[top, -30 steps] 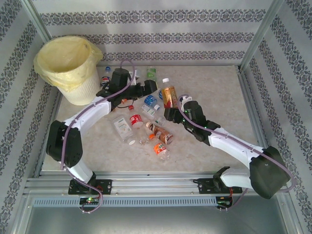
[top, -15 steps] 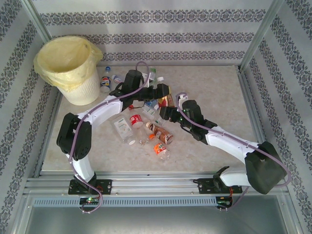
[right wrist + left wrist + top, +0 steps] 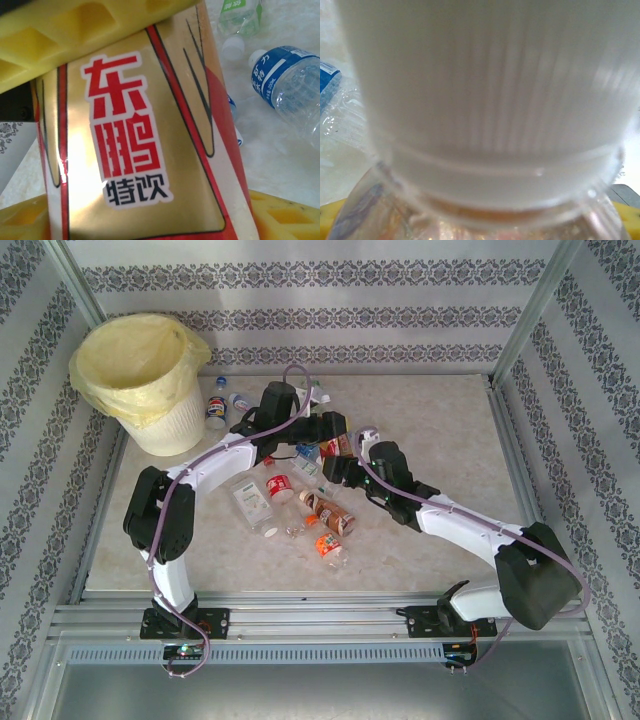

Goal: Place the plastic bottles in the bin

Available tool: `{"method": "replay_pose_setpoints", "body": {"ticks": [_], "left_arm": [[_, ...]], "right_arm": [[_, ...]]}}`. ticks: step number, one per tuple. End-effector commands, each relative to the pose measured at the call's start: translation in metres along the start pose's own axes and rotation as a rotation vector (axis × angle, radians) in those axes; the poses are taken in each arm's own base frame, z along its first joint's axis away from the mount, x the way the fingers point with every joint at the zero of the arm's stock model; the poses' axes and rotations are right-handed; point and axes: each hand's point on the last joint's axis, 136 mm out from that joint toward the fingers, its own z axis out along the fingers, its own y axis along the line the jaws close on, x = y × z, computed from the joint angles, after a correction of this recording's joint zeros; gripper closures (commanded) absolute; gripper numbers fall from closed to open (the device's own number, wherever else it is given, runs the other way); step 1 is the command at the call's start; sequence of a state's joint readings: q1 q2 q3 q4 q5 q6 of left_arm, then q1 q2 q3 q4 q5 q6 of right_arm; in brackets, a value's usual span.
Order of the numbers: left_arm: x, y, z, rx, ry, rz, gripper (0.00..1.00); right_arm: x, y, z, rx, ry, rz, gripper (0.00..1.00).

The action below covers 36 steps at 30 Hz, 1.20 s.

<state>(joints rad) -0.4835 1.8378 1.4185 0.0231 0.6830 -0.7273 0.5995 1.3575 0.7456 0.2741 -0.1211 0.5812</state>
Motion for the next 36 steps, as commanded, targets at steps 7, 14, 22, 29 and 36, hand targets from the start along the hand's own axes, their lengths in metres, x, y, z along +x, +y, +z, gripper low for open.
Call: {"method": "replay_pose_setpoints", "body": {"ticks": [7, 14, 22, 29, 36], "left_arm": [[-0.018, -0.014, -0.010, -0.025, -0.066, 0.067, 0.39], [-0.031, 0.003, -0.018, -0.104, -0.113, 0.034, 0.40], [-0.049, 0.022, -0.038, -0.212, -0.180, 0.019, 0.41], [-0.066, 0.037, -0.064, -0.351, -0.231, 0.054, 0.41], [-0.094, 0.040, -0.105, -0.436, -0.331, 0.084, 0.42]], "right_arm": [[-0.025, 0.033, -0.008, -0.091, -0.020, -0.109, 0.04], [-0.032, 0.033, -0.025, -0.071, -0.042, -0.179, 0.02], [-0.052, 0.016, -0.048, 0.035, -0.175, -0.148, 0.02], [-0.063, -0.001, -0.062, 0.094, -0.286, -0.071, 0.02], [-0.063, -0.008, -0.065, 0.121, -0.297, -0.065, 0.02]]}}
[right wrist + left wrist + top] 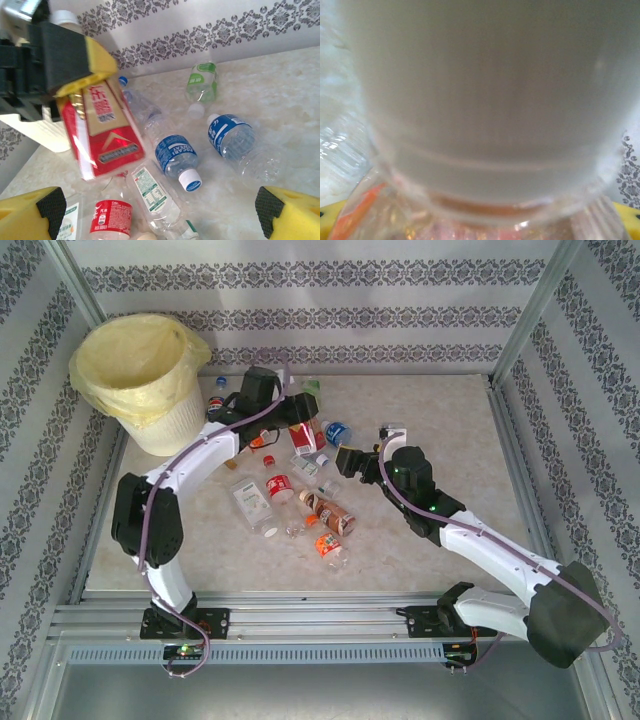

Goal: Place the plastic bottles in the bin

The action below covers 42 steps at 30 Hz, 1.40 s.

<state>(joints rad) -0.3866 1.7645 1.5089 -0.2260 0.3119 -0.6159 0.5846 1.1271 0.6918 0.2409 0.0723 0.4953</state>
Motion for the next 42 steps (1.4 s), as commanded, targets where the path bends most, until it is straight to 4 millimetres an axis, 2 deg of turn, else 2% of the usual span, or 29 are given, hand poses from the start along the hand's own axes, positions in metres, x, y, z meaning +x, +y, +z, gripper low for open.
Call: {"method": "replay_pose_setpoints", "body": {"ticks": [1, 4, 11, 15, 19, 24, 29, 33, 42], "left_arm": [[-0.042, 0.004, -0.037, -0.061, -0.120, 0.044, 0.42], [-0.060, 0.015, -0.053, -0.139, -0.174, 0.072, 0.42], [-0.102, 0.021, -0.091, -0.180, -0.299, 0.114, 0.42], [-0.138, 0.023, -0.129, -0.248, -0.417, 0.184, 0.42], [-0.173, 0.010, -0.173, -0.266, -0.566, 0.292, 0.41], [-0.212, 0.008, -0.222, -0.360, -0.710, 0.380, 0.41], [-0.242, 0.024, -0.255, -0.501, -0.802, 0.445, 0.40], [-0.267, 0.053, -0.268, -0.669, -0.813, 0.485, 0.41], [-0.295, 0.114, -0.265, -0.812, -0.775, 0.484, 0.41]], "right_arm": [[-0.016, -0.006, -0.005, 0.039, -0.068, 0.027, 0.02], [-0.016, -0.019, -0.007, 0.112, -0.063, 0.051, 0.02], [-0.021, -0.020, -0.013, 0.113, -0.070, 0.031, 0.02], [-0.023, -0.023, -0.018, 0.132, -0.073, 0.017, 0.02], [-0.027, -0.021, -0.021, 0.118, -0.095, -0.006, 0.02], [-0.029, -0.025, -0.024, 0.138, -0.111, -0.013, 0.02], [-0.028, -0.027, -0.026, 0.145, -0.109, -0.018, 0.02], [-0.028, -0.030, -0.028, 0.157, -0.115, -0.011, 0.02], [-0.025, -0.030, -0.026, 0.153, -0.087, -0.004, 0.02]]}}
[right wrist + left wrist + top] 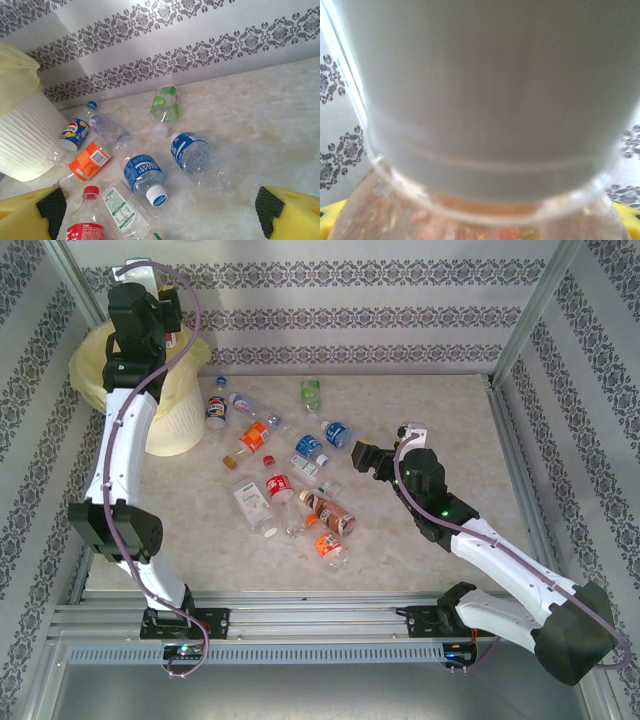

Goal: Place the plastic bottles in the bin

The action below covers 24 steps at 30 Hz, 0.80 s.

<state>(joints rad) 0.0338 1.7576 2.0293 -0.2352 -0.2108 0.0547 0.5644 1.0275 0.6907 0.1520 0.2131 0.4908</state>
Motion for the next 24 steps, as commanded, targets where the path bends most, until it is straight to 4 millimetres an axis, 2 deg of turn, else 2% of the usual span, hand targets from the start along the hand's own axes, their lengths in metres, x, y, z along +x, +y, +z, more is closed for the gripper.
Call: {"method": "replay_pose_setpoints", "body": {"ticks": [1, 5, 11, 16, 19, 24], "left_arm": [[-0.001, 0.024, 0.013, -0.077, 0.002, 0.044, 0.41], [0.021, 0.042, 0.031, -0.133, 0.067, 0.058, 0.42], [0.064, 0.067, 0.053, -0.215, 0.177, 0.101, 0.42], [0.096, 0.094, 0.063, -0.351, 0.268, 0.172, 0.42], [0.110, 0.114, 0.065, -0.470, 0.309, 0.207, 0.42], [0.133, 0.134, 0.078, -0.567, 0.380, 0.251, 0.42]], "right_arm": [[-0.001, -0.004, 0.000, 0.014, -0.001, -0.007, 0.02], [-0.001, -0.003, 0.001, 0.013, 0.015, -0.009, 0.02], [0.005, 0.001, 0.004, 0.001, 0.054, -0.017, 0.02], [0.009, 0.006, 0.008, -0.019, 0.097, -0.018, 0.02], [0.010, 0.006, 0.009, -0.015, 0.112, -0.010, 0.02], [0.011, 0.005, 0.008, -0.012, 0.115, -0.006, 0.02]]}}
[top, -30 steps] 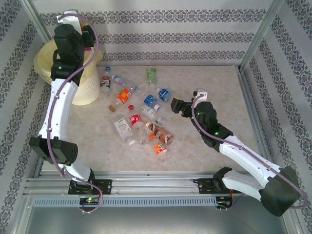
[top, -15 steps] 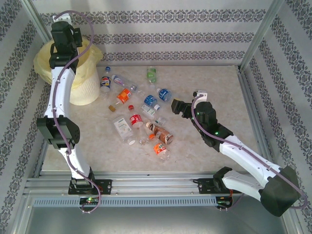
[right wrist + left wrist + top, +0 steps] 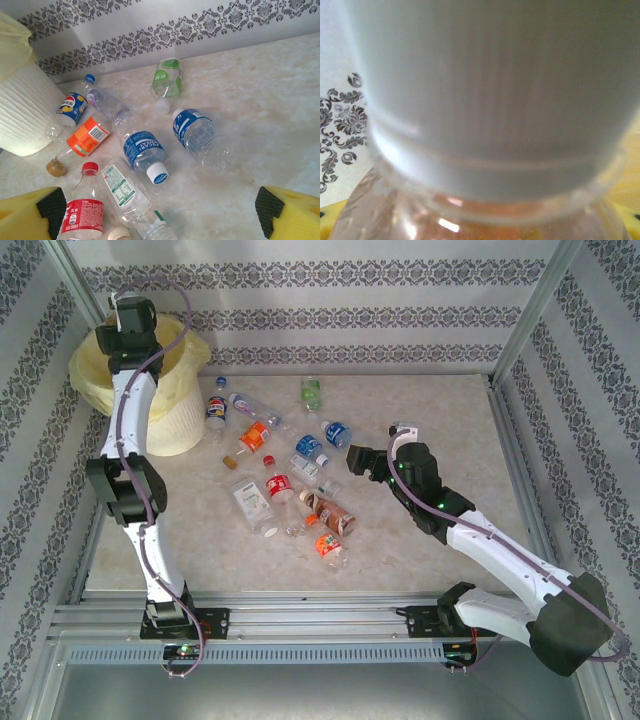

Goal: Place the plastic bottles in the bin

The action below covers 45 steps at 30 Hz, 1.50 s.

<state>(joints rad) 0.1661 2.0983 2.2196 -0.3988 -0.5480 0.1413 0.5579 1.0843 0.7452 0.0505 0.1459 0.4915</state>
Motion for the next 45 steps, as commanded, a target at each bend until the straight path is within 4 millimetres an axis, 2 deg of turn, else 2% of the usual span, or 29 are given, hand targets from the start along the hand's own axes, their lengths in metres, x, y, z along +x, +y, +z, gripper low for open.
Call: {"method": "replay_pose_setpoints", "body": {"ticks": [1, 7, 12, 17, 22, 30, 35, 39, 45], "left_arm": [[0.006, 0.031, 0.013, -0.152, 0.054, 0.049, 0.41], [0.020, 0.026, 0.032, -0.207, 0.099, 0.085, 0.36], [0.037, 0.027, 0.041, -0.271, 0.139, 0.087, 0.28], [0.037, 0.031, 0.042, -0.307, 0.143, 0.076, 0.21], [0.029, 0.030, 0.035, -0.299, 0.130, 0.055, 0.14], [0.009, 0.014, 0.010, -0.206, 0.096, 0.020, 0.01], [0.000, -0.005, -0.013, -0.072, 0.099, -0.045, 0.00], [-0.012, -0.022, -0.036, 0.060, 0.088, -0.097, 0.00], [-0.049, -0.039, -0.082, 0.296, 0.019, -0.241, 0.00]], "right_arm": [[-0.007, 0.002, -0.002, -0.006, -0.004, 0.008, 0.02], [-0.003, -0.001, -0.003, 0.005, 0.007, 0.008, 0.02], [-0.003, -0.001, -0.002, 0.009, 0.010, 0.011, 0.02], [0.000, -0.003, -0.003, 0.013, 0.019, 0.008, 0.02], [0.000, -0.006, -0.007, 0.019, 0.006, 0.025, 0.02], [0.002, -0.014, -0.014, 0.045, -0.013, 0.017, 0.02], [0.010, -0.019, -0.014, 0.062, 0.017, 0.013, 0.02], [0.018, -0.022, -0.014, 0.067, 0.038, 0.009, 0.02], [0.033, -0.032, -0.017, 0.095, 0.075, -0.004, 0.02]]}}
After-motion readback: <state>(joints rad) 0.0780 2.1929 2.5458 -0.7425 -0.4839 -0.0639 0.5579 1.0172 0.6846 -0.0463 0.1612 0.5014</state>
